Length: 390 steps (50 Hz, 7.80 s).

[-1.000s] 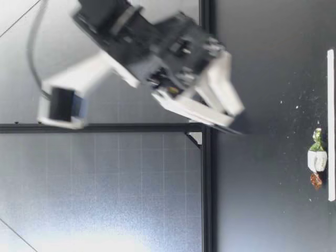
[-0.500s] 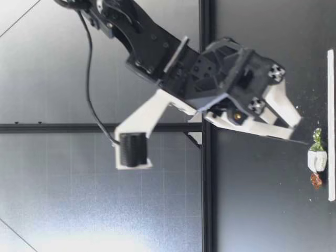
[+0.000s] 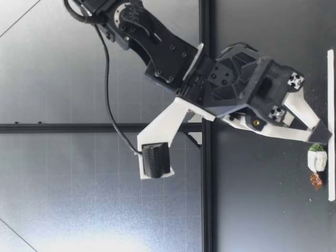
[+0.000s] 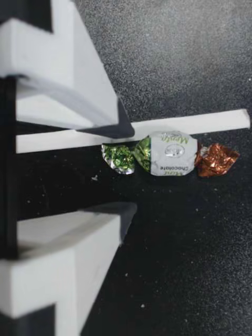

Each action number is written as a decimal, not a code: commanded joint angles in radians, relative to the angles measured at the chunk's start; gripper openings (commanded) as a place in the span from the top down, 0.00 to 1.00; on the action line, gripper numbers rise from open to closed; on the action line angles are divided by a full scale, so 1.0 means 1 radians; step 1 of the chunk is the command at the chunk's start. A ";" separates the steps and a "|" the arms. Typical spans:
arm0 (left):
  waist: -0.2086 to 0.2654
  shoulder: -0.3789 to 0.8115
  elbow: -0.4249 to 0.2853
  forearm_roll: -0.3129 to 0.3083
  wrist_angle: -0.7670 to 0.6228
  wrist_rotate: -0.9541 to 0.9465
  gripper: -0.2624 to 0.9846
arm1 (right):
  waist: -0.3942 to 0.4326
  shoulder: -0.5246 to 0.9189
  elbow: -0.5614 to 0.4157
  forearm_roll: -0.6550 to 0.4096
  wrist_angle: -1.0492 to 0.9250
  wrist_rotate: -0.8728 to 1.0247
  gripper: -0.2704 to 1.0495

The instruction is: Pick up the candy and unwrap it.

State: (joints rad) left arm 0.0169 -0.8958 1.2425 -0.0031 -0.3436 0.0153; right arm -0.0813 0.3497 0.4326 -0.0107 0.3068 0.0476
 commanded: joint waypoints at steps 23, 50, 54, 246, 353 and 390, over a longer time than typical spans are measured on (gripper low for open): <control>0.002 0.006 -0.011 0.000 -0.005 -0.002 0.88 | 0.041 -0.034 -0.063 0.000 0.055 -0.018 0.95; 0.037 0.155 -0.038 0.000 -0.041 -0.002 0.82 | 0.015 -0.330 -0.031 0.002 0.219 0.006 0.95; 0.037 0.192 -0.049 -0.002 -0.066 0.012 0.79 | 0.005 -0.374 -0.023 0.002 0.268 0.031 0.95; 0.044 0.609 -0.275 -0.072 -0.249 -0.040 0.91 | -0.023 -0.655 0.310 0.058 -0.333 -0.029 0.66; 0.038 0.641 -0.298 -0.074 -0.245 -0.399 0.92 | -0.020 -0.635 0.321 0.032 -0.485 0.095 0.96; 0.038 0.644 -0.265 -0.072 -0.344 -0.821 0.92 | -0.023 -0.627 0.365 -0.031 -0.561 0.015 0.36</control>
State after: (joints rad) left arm 0.0537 -0.2408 0.9894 -0.0629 -0.6703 -0.7823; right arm -0.0982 -0.2500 0.7992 -0.0368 -0.2301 0.0844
